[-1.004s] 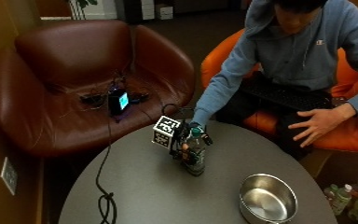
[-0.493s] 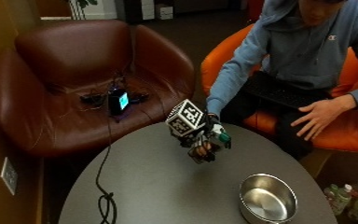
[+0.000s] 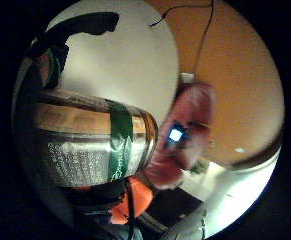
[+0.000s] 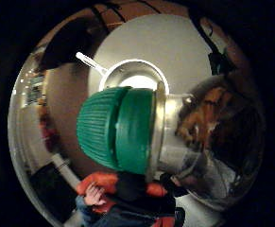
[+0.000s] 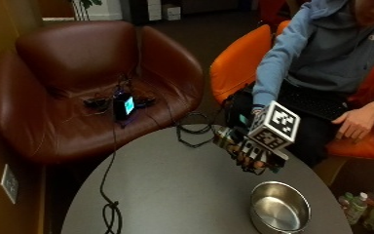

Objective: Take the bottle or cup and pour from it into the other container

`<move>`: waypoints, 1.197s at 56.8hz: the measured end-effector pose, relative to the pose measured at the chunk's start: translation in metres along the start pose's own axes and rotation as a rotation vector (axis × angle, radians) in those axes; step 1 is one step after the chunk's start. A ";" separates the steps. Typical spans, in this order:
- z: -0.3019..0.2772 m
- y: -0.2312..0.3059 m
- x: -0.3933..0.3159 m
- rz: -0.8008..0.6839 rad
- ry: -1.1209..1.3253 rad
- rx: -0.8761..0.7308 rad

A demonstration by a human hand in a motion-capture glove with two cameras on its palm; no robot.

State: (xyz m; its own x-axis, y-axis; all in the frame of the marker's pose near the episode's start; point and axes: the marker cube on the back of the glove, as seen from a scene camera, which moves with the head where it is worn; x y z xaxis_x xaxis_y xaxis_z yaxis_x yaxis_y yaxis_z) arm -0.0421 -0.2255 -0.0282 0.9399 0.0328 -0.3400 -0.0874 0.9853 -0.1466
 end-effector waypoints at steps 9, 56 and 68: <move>-0.003 0.010 -0.046 0.020 0.285 -0.110; -0.001 0.008 -0.099 0.033 0.701 -0.141; 0.001 0.010 -0.098 0.017 0.703 -0.150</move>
State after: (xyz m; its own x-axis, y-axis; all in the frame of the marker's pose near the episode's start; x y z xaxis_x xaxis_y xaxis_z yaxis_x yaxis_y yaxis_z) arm -0.1351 -0.2188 0.0048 0.5073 -0.1177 -0.8537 -0.1919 0.9503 -0.2451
